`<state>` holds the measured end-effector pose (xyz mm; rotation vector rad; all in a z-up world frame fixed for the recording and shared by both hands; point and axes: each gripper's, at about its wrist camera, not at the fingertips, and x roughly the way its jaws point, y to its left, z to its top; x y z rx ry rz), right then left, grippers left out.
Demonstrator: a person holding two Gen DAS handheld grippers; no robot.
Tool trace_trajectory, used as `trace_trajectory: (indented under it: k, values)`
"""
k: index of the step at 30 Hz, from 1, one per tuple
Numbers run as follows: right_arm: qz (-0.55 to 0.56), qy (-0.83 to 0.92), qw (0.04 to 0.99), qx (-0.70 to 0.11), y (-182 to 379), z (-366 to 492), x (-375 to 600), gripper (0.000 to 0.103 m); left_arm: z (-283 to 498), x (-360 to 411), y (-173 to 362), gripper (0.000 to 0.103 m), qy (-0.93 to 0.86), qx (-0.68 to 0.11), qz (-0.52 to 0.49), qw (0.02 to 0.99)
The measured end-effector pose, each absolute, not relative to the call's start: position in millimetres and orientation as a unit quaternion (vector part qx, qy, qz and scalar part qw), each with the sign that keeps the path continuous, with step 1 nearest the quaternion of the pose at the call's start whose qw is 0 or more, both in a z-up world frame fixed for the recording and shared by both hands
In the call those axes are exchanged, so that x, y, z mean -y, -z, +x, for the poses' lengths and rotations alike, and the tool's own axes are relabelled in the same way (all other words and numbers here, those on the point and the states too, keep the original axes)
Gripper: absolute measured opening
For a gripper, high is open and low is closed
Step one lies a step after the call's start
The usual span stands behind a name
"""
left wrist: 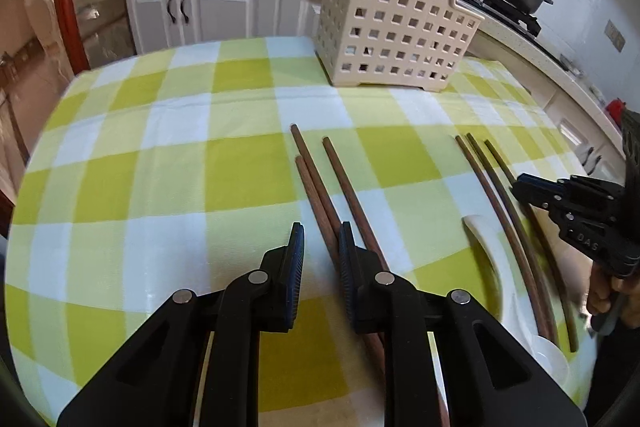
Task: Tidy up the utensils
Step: 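Close the left tool on another chopstick while the right tool grasps one too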
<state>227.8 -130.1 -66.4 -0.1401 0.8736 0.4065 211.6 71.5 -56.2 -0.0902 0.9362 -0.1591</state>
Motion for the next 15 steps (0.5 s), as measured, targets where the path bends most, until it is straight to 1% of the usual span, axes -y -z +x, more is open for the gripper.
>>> trace_trajectory:
  k: [8,11,13,15]
  values:
    - [-0.065,-0.194,0.884,-0.42,66,227,130,0.01,211,-67,59,0.017,0.062,-0.458,-0.04,0.886]
    - [-0.061,-0.193,0.884,-0.421,66,228,130,0.01,210,-53,59,0.017,0.025,-0.457,-0.005,0.889]
    - [-0.059,-0.192,0.884,-0.421,67,228,131,0.013,210,-40,60,0.016,0.004,-0.452,0.028,0.891]
    - [-0.053,-0.199,0.883,-0.423,67,228,130,0.022,213,-39,60,0.014,0.007,-0.454,0.032,0.891]
